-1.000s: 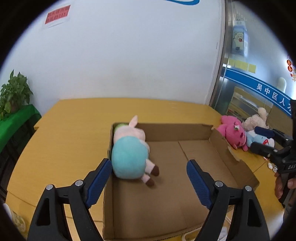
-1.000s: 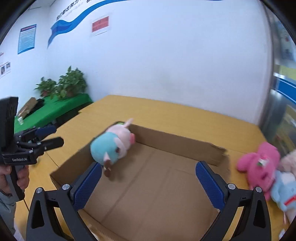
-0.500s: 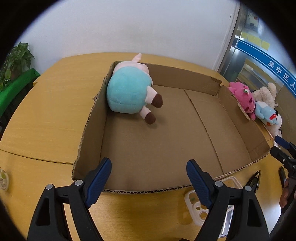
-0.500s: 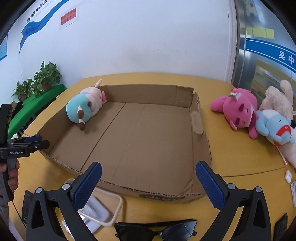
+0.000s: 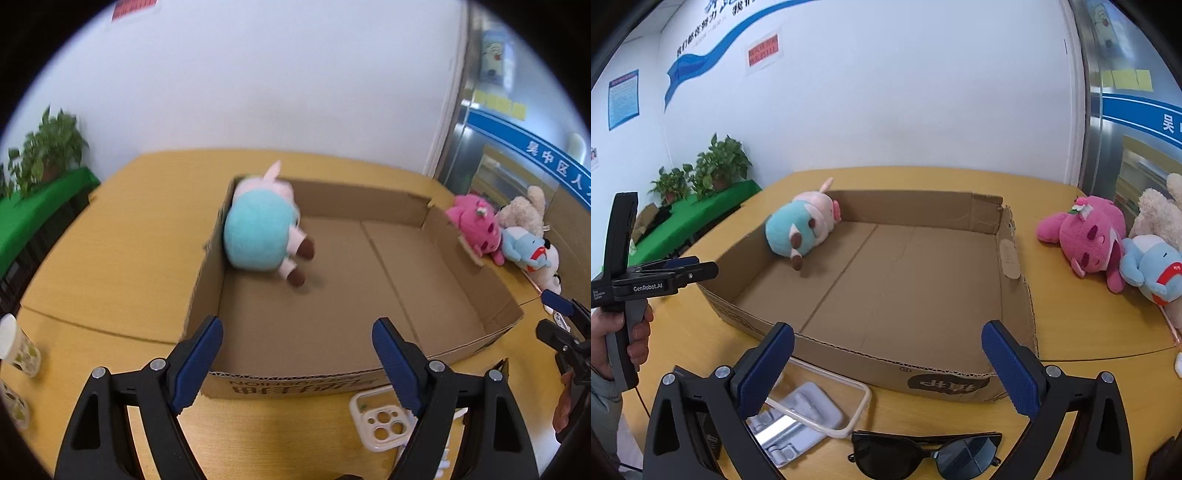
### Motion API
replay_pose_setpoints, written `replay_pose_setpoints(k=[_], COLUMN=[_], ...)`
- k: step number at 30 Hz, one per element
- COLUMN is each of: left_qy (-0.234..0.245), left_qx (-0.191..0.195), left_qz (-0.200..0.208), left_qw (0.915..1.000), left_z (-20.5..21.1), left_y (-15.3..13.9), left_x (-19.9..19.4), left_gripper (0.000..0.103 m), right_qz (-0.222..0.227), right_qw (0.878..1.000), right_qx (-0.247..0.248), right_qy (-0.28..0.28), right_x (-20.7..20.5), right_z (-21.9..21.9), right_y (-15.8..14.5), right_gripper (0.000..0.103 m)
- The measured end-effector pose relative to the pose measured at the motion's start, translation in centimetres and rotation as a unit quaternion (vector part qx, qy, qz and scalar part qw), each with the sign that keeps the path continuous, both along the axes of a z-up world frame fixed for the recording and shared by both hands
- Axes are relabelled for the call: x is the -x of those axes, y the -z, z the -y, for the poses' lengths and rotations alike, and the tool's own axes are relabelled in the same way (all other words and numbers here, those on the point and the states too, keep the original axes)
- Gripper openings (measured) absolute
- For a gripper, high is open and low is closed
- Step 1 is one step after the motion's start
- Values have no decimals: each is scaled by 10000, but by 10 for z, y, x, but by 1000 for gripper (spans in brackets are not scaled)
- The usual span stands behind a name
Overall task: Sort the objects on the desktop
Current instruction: 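Move both tools toward the black UGREEN box on the table, then grasp the black UGREEN box between both tools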
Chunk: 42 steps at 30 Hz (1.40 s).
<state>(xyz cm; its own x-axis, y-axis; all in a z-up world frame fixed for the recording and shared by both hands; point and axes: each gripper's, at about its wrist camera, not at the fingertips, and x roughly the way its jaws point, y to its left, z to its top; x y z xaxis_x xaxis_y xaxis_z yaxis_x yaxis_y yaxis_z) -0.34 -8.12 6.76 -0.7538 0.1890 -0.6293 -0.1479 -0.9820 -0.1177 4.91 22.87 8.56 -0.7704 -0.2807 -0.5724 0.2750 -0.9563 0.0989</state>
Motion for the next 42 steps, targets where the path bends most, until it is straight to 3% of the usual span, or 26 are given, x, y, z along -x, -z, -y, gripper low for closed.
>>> replay_pose_setpoints(k=[5,9,10,12,16,20,22,24,25,29,32,35,37,42], left_qy=[96,113,89,-49,-597,-769,-882,-1072,-1106,-1522,-1609,-1031,-790,-893], left_qx=[159,-333,-494,-509,-376,-367,-302,-205,-173,94,151,-500,-1048,-1813], left_qz=[-574,-311,-228,-149,-93,83,250,330,326,191,343,890,1201,1615], left_qw=[9982,9989,9985,9986,9975,9963,9953,9935,9932,9881,9863,9894,9840,9660], left_z=[-9,-1,3,7,24,41,46,49,51,55,59,66,68,73], left_y=[-28,-23,-19,-14,1,19,30,38,42,46,54,69,80,103], left_x=[-38,-54,-57,-62,-80,-101,-110,-117,-122,-130,-129,-125,-124,-122], left_gripper=[84,84,84,84,84,84,84,84,84,84,84,84,84,84], right_qz=[-592,-940,-816,-654,-819,-303,317,1097,1237,1075,1181,1618,1893,1656], right_qw=[9974,9940,9954,9973,9958,9897,9843,9764,9715,9589,9470,9384,9352,9356], right_qx=[-322,-268,-257,-178,-341,-74,170,-88,-214,-516,-642,-488,-301,-444], right_qy=[263,497,433,294,-206,-1401,-1727,-1859,-2012,-2575,-2919,-3015,-2977,-3086], right_x=[-29,-48,-47,-46,-58,-63,-58,-48,-48,-59,-61,-58,-55,-66], right_z=[1,1,2,5,24,53,69,93,104,143,167,176,177,188], right_y=[-15,0,4,7,12,32,49,67,73,74,80,97,106,104], right_gripper=[103,103,103,103,103,103,103,103,103,103,103,103,103,103])
